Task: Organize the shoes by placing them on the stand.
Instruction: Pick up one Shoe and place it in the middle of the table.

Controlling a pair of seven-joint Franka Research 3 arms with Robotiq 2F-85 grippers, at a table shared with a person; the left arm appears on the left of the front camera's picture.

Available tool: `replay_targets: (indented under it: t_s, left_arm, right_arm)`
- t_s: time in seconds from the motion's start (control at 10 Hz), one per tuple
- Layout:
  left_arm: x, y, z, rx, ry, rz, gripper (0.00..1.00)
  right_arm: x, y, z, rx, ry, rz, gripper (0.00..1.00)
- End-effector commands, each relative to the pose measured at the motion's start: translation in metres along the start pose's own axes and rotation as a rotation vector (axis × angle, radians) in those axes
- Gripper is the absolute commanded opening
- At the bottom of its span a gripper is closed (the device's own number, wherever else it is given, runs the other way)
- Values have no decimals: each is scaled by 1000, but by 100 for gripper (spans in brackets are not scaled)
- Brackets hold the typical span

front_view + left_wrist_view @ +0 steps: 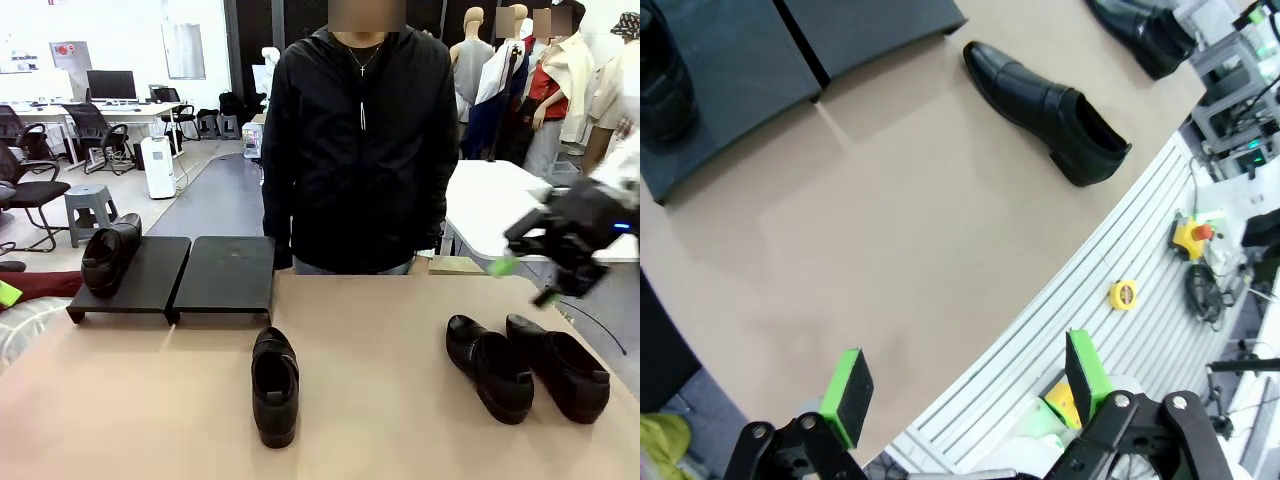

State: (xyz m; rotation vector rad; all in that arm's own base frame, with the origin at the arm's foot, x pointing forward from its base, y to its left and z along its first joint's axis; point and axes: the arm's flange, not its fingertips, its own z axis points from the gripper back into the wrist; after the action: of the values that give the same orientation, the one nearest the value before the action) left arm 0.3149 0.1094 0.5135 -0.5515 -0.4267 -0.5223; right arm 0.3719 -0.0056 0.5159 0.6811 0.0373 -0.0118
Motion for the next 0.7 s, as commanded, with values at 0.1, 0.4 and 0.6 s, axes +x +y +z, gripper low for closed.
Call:
replay_targets:
  t_s: [0.1, 0.4, 0.6]
  left_arm:
    - [-2, 2, 1, -5, 3, -22, 100]
    - [-2, 2, 1, -5, 3, -22, 100]
    - [-2, 2, 1, -5, 3, -22, 100]
  right_arm:
    - [-34, -80, 33, 138, -93, -41, 100]
    - [-39, -92, 43, 115, -102, -75, 100]
    - [-39, -92, 43, 115, -102, -75, 100]
